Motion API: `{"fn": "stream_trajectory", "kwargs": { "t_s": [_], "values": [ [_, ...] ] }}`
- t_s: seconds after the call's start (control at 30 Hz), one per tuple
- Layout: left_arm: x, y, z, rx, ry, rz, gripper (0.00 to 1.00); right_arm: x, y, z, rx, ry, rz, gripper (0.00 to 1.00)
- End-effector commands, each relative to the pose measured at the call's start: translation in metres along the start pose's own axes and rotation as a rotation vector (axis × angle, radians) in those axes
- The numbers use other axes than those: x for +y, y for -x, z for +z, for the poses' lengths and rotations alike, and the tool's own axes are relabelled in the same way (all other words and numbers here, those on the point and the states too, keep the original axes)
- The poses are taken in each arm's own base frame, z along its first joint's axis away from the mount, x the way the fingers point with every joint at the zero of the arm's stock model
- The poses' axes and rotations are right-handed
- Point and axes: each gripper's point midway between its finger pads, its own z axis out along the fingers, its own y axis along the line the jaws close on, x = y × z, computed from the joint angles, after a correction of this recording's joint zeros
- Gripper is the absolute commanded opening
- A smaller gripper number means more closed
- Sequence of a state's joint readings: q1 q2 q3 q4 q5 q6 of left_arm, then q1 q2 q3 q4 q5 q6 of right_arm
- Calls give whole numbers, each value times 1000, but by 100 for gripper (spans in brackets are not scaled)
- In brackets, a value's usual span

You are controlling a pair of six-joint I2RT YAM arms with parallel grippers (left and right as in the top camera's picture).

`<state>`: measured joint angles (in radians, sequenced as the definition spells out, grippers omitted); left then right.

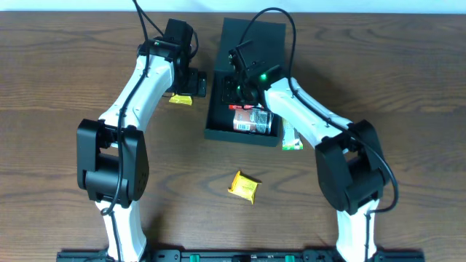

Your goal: Pack container

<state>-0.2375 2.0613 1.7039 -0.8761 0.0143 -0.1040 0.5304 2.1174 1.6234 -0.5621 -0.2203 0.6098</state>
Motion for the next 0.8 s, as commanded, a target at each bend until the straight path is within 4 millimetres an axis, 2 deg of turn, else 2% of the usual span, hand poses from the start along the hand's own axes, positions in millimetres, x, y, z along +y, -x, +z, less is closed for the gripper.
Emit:
{"fn": "stream_trajectory", "kwargs": {
  "t_s": [0.0, 0.47, 0.77],
  "values": [
    [6, -1, 1, 5, 24, -1, 99, -3, 7, 3, -26, -28, -6, 1],
    [6, -2, 1, 10, 24, -1, 99, -15, 11, 2, -53, -90, -14, 2],
    [7, -6, 1, 24, 27, 0, 98, -36, 9, -1, -58, -197, -12, 2]
  ]
}}
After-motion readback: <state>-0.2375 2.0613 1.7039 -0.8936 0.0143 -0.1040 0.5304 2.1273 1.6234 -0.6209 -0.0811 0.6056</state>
